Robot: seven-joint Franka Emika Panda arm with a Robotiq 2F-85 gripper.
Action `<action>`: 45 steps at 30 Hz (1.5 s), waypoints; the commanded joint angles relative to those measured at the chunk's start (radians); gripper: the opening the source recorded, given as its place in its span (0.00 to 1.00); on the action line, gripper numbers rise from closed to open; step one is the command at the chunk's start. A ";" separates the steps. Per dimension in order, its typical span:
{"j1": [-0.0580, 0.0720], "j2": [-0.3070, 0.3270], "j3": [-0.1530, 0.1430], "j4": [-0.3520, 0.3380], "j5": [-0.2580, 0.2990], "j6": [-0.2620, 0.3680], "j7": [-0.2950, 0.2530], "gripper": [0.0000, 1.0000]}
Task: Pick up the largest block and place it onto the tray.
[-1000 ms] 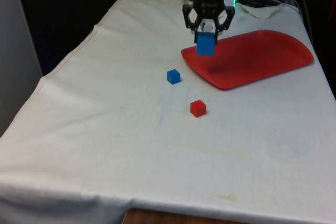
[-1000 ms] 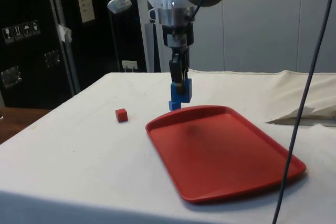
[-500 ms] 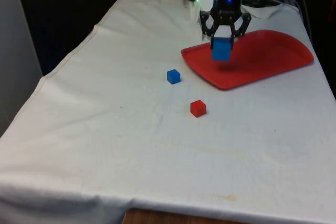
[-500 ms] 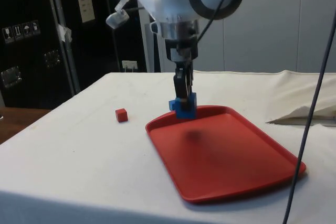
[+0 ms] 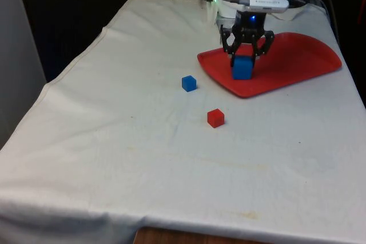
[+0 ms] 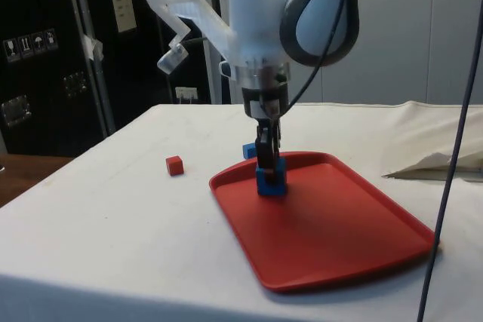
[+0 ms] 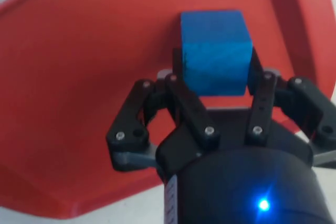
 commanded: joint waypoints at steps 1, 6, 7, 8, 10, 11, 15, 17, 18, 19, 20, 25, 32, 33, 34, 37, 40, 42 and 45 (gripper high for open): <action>-0.004 0.001 0.009 -0.003 0.015 0.010 -0.008 0.00; 0.000 0.003 0.000 0.004 0.000 0.005 -0.001 0.07; -0.001 0.003 0.005 -0.001 0.007 0.007 -0.002 0.07; 0.000 0.003 0.004 0.000 0.006 0.007 -0.001 0.16; 0.001 0.003 0.003 0.000 0.004 0.005 0.000 0.35; 0.001 0.004 0.002 0.001 0.002 0.004 0.002 0.55; 0.002 0.004 0.001 0.001 0.000 0.004 0.003 0.85; 0.002 0.004 0.001 0.001 -0.001 0.003 0.003 1.00; 0.003 0.004 0.001 0.001 -0.001 0.003 0.003 1.00; 0.003 0.004 0.000 0.002 -0.001 0.003 0.004 1.00; 0.003 0.004 0.000 0.002 -0.001 0.003 0.004 1.00; 0.003 -0.010 -0.005 0.007 -0.006 -0.014 0.005 1.00; 0.000 0.002 -0.001 0.005 0.000 0.005 -0.001 1.00; 0.002 -0.015 -0.007 0.011 -0.006 -0.015 0.003 1.00; 0.002 -0.022 -0.009 0.013 -0.008 -0.022 0.005 1.00; 0.003 -0.050 -0.013 0.023 -0.014 -0.056 0.009 1.00; 0.002 -0.076 -0.015 0.031 -0.016 -0.087 0.011 1.00; 0.002 -0.084 -0.016 0.034 -0.017 -0.096 0.011 1.00; 0.001 -0.109 -0.017 0.042 -0.018 -0.126 0.012 1.00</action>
